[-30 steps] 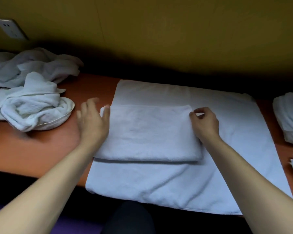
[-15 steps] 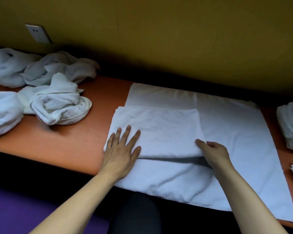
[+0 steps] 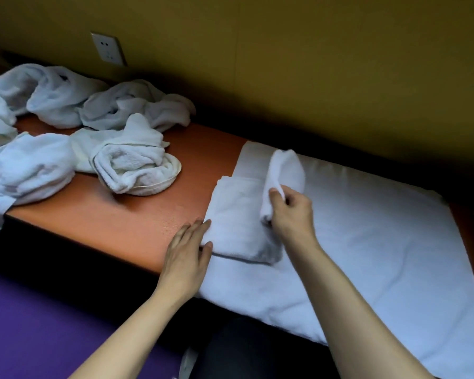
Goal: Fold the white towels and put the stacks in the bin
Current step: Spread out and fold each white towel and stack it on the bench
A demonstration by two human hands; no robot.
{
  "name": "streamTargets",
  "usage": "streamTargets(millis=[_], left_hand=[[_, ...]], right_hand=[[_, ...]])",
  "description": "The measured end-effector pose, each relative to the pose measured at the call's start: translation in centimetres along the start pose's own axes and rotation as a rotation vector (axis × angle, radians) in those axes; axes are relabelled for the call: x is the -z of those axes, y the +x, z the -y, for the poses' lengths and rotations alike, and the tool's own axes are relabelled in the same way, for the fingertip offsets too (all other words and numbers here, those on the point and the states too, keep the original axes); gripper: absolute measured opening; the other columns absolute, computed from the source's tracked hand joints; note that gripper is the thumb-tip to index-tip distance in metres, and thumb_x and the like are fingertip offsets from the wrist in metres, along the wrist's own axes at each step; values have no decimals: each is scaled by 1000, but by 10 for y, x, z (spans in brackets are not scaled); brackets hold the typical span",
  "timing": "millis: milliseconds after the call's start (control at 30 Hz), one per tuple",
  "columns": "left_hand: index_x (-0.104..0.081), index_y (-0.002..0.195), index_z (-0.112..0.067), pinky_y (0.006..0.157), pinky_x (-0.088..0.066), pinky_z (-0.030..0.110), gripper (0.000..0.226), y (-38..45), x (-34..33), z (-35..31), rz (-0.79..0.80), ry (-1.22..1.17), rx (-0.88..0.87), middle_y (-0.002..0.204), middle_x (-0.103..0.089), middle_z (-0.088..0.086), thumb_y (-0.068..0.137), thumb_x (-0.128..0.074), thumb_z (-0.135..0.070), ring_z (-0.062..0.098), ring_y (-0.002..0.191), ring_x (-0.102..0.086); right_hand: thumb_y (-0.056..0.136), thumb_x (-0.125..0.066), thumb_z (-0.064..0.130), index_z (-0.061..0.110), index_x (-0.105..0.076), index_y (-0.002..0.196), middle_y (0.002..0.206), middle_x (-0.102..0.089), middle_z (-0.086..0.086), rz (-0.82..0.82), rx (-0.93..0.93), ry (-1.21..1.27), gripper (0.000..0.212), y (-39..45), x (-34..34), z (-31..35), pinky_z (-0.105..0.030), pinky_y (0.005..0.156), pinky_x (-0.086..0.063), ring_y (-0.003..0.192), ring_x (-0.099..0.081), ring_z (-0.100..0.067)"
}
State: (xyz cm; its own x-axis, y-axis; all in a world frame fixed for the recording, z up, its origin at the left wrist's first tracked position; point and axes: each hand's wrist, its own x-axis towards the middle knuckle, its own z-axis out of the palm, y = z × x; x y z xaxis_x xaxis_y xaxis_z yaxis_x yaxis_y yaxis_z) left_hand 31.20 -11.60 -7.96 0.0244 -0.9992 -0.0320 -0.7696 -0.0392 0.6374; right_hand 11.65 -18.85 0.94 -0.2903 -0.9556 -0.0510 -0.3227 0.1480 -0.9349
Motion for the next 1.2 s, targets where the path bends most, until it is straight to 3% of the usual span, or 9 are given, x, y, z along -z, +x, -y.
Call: streamTargets(millis=[167, 300, 433, 533, 633, 733, 867, 1033, 1200], left_hand=[[-45, 151, -17, 120, -28, 36, 52, 3, 8, 2, 0, -123, 32, 153, -47, 1, 101, -44, -32, 22, 143, -38], [-47, 149, -19, 113, -28, 25, 50, 4, 12, 3, -20, -187, 47, 148, -53, -1, 100, -39, -30, 16, 136, -42], [-53, 142, -19, 105, -30, 24, 40, 6, 15, -3, -22, -260, 106, 142, -57, -1, 106, -37, -25, 20, 129, -45], [-59, 134, -24, 106, -38, 36, 53, 16, 24, -14, -23, -365, 209, 133, -64, -2, 99, -30, -50, 24, 126, -52], [-60, 133, -17, 108, -38, 42, 44, 27, 24, -24, -9, -260, 314, 129, -60, 7, 101, -44, -43, 30, 125, -50], [-60, 128, -13, 102, -41, 41, 40, 34, 21, -36, 38, -204, 376, 126, -56, 10, 98, -52, -38, 34, 121, -50], [-58, 123, -15, 88, -52, 37, 38, 46, 24, -44, 45, -318, 478, 115, -65, 5, 88, -65, -30, 28, 106, -62], [-63, 89, -8, 54, -40, 26, 12, 56, 36, -58, 55, -659, 642, 68, -62, 1, 86, -70, -17, 17, 54, -53], [-65, 86, -3, 58, -41, 29, 14, 50, 41, -72, 82, -812, 696, 71, -60, 7, 79, -73, -12, 25, 62, -53]], right_hand=[[99, -49, 25, 16, -61, 78, 68, -60, 5, 226, 39, -179, 26, -29, -60, 0, -35, 67, -51, 67, -59, -19], [103, -44, 31, 10, -61, 123, 115, -63, -12, 360, 52, -439, 33, -47, -74, -10, -35, 86, -44, 112, -58, -31], [98, -51, 48, 23, -36, 154, 125, -58, -5, 547, 47, -358, 62, -45, -67, -6, -35, 100, -46, 113, -58, -18], [98, -55, 35, 30, -57, 133, 99, -61, 3, 262, 50, -228, 35, -36, -42, -6, -30, 82, -49, 87, -60, -14], [94, -55, 31, 25, -54, 120, 106, -60, -3, -83, -62, -316, 26, -26, -8, -26, -35, 82, -49, 94, -60, -23], [95, -55, 41, 22, -46, 124, 120, -58, -4, -4, -299, -270, 35, -22, 10, -42, -32, 79, -43, 99, -58, -23], [94, -59, 49, 23, -50, 124, 119, -62, 1, 121, -347, -72, 42, -20, 3, -45, -30, 82, -46, 102, -62, -20], [93, -64, 41, 15, -58, 121, 112, -65, 3, 163, -475, 105, 39, -8, -3, -37, -31, 83, -50, 100, -64, -20], [91, -67, 27, 21, -66, 111, 108, -72, 3, 185, -452, 257, 21, -12, 20, -34, -35, 85, -58, 95, -70, -18]])
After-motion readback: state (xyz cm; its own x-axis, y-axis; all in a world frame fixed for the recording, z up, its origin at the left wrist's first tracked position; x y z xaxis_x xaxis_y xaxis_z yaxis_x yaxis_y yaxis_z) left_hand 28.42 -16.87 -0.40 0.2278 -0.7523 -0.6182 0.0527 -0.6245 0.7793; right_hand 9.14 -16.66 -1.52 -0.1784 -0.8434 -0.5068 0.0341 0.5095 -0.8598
